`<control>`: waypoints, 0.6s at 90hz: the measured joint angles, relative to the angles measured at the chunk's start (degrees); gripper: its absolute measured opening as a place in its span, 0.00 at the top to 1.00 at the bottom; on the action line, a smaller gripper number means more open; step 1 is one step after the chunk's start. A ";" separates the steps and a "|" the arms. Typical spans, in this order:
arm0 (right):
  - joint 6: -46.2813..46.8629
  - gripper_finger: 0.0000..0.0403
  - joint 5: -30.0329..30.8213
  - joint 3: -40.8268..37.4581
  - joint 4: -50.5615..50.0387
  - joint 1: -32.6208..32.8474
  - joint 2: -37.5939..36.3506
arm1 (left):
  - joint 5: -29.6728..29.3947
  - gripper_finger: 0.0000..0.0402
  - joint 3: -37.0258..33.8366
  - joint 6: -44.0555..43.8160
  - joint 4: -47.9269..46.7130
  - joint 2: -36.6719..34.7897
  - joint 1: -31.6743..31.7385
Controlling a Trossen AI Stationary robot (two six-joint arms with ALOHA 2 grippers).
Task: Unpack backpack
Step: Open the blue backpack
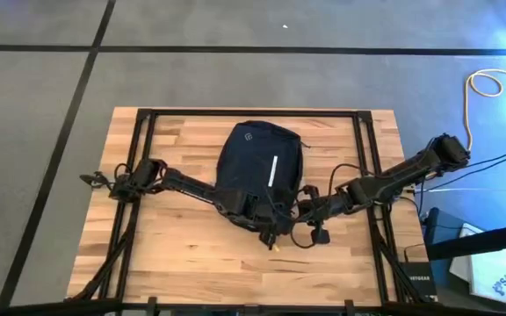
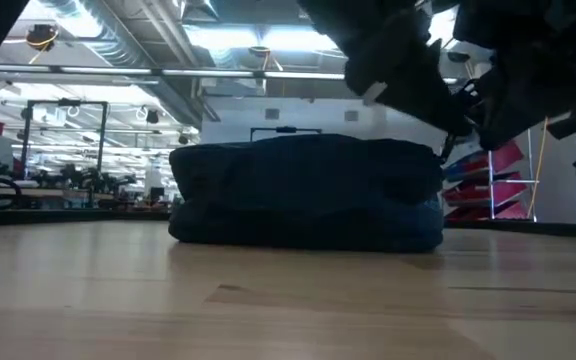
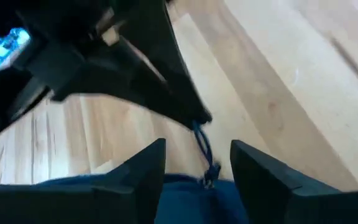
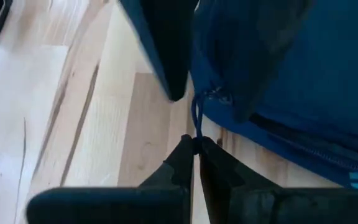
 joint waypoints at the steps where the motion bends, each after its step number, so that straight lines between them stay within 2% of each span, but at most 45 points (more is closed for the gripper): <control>1: 0.00 1.00 0.01 0.00 0.00 0.00 0.00 | 0.01 0.59 0.00 -0.13 0.15 0.00 0.05; 18: 0.00 1.00 0.56 0.00 0.17 0.00 0.00 | 0.24 0.60 0.00 -2.38 2.74 0.00 0.32; 30: 0.00 1.00 0.56 0.00 0.17 0.00 0.00 | 0.06 0.67 0.00 -3.01 1.93 0.00 0.18; 41: 0.00 1.00 0.56 0.00 0.17 0.00 0.00 | 2.33 0.74 0.00 -4.36 2.29 0.00 0.29; 54: -0.02 1.00 0.56 0.00 0.17 0.00 0.00 | 2.68 0.78 0.00 -4.19 2.09 0.00 0.43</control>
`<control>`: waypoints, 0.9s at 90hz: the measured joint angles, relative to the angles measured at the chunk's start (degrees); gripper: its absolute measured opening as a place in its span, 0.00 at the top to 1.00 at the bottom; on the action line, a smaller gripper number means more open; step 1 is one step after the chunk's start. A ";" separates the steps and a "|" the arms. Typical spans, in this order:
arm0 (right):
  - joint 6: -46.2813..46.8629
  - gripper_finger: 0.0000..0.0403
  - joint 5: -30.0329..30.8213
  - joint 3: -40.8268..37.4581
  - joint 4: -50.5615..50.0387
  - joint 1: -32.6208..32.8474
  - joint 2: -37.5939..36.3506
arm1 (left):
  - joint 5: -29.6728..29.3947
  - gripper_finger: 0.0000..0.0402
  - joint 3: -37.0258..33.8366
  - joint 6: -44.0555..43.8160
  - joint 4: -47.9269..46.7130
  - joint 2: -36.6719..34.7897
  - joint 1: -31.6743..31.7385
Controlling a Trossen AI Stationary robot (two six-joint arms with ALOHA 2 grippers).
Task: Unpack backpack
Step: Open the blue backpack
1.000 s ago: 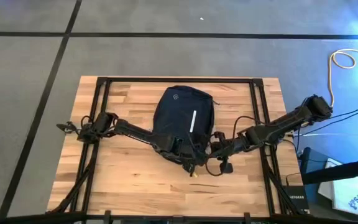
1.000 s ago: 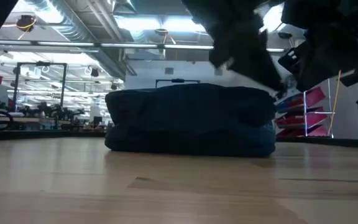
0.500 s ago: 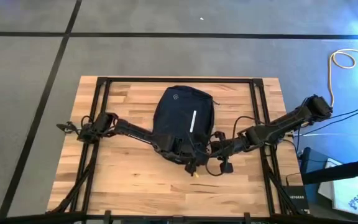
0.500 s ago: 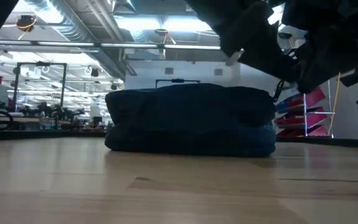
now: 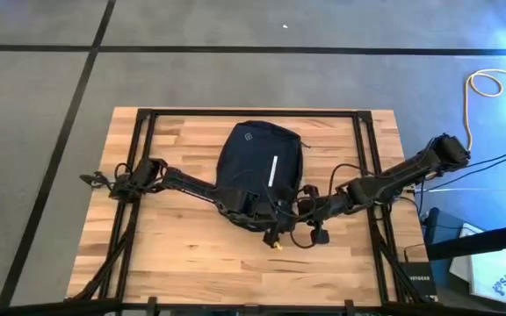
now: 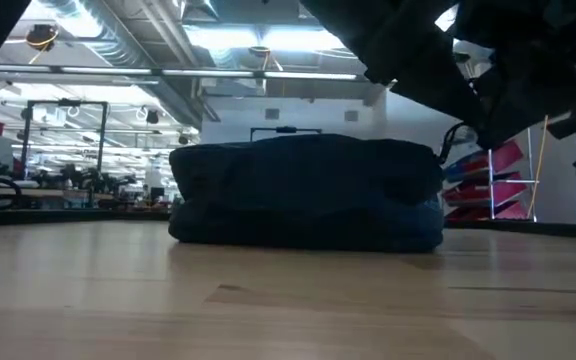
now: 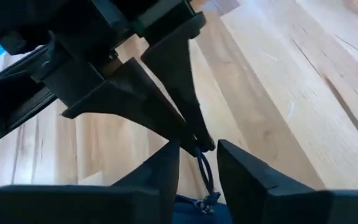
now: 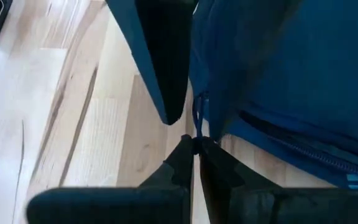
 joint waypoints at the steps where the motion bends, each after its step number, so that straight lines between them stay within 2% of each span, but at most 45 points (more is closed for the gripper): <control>1: 0.01 1.00 0.00 0.00 0.00 0.00 0.00 | -0.02 0.78 0.00 0.03 -0.03 0.00 0.05; 46: -0.39 1.00 0.28 0.00 0.02 0.00 0.00 | 1.27 0.79 0.00 1.14 -0.87 0.02 1.69; 71: -0.42 1.00 0.30 0.21 -0.69 -0.02 0.00 | 1.37 0.71 0.02 1.83 -0.65 0.56 2.02; 81: -0.43 1.00 1.13 1.79 -2.46 -0.02 0.00 | 3.13 0.70 0.02 2.05 -0.22 0.81 2.15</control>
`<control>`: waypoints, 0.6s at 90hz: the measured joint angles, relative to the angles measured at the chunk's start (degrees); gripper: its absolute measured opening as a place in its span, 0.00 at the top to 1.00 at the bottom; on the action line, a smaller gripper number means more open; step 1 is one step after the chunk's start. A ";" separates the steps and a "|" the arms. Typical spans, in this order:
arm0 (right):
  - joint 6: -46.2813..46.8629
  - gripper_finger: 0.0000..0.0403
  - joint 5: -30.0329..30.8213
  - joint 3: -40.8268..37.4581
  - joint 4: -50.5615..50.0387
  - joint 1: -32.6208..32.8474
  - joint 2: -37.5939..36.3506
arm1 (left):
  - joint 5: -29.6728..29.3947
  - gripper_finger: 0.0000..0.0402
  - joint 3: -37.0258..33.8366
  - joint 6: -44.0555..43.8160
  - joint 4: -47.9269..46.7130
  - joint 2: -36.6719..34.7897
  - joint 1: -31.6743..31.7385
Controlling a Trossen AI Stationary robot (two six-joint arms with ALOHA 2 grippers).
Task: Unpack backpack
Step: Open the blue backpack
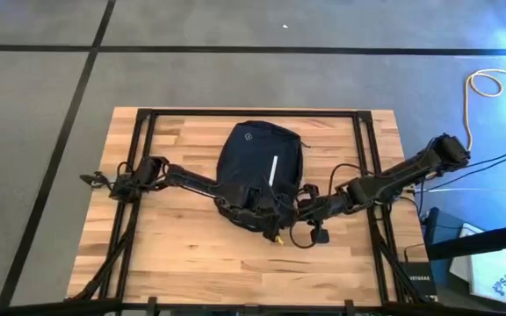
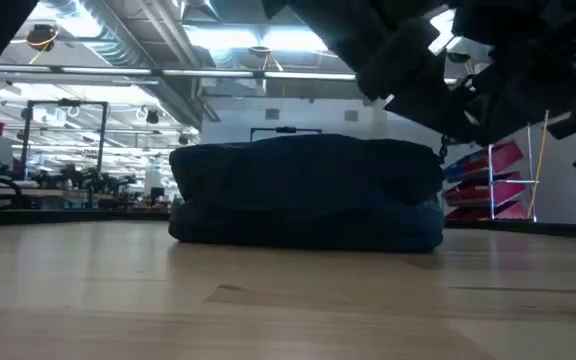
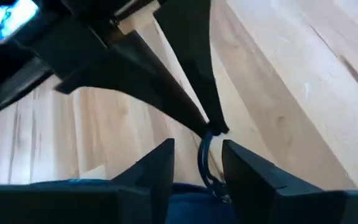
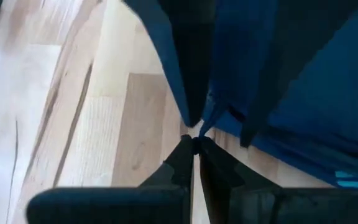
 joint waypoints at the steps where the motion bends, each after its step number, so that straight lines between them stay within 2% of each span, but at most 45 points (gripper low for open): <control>1: -0.01 1.00 -0.01 0.16 -0.15 0.00 0.00 | 0.06 0.70 0.00 0.10 0.08 0.00 0.00; 54: -1.06 1.00 1.16 1.90 -4.43 0.02 -0.02 | 1.37 0.77 0.00 0.81 1.86 0.17 -0.09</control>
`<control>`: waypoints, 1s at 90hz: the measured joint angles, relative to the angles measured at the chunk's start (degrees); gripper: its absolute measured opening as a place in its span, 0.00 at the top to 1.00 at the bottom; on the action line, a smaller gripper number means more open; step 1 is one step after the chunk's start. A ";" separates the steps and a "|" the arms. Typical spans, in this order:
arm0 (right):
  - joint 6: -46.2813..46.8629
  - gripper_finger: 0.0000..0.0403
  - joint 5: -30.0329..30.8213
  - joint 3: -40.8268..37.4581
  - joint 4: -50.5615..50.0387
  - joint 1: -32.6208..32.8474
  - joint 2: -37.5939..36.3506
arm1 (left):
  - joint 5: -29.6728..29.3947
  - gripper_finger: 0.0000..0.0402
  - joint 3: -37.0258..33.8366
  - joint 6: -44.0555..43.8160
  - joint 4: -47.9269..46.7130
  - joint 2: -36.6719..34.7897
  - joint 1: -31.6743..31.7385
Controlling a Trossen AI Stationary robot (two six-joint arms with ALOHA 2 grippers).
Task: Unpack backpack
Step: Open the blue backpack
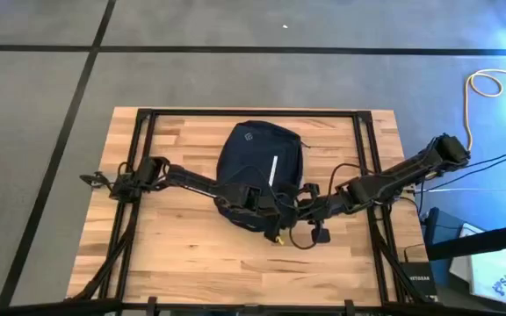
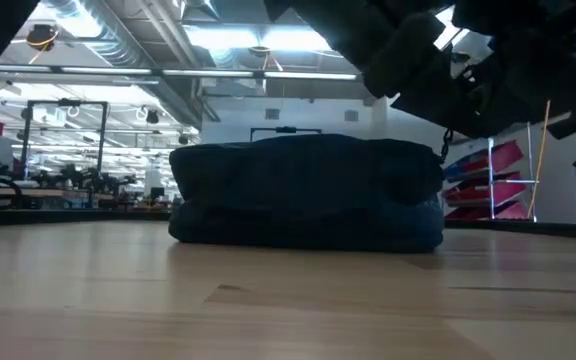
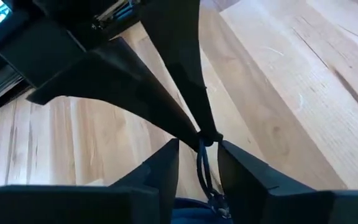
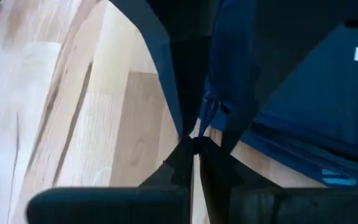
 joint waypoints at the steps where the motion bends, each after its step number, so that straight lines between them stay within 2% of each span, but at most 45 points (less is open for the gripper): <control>1: 0.06 1.00 0.18 0.00 -0.18 0.00 0.00 | -0.01 0.77 0.00 -0.01 0.07 0.00 0.00; 90: 0.67 1.00 2.58 -0.11 -1.31 -0.02 0.02 | 0.44 0.79 -0.20 -1.83 1.63 -0.13 0.79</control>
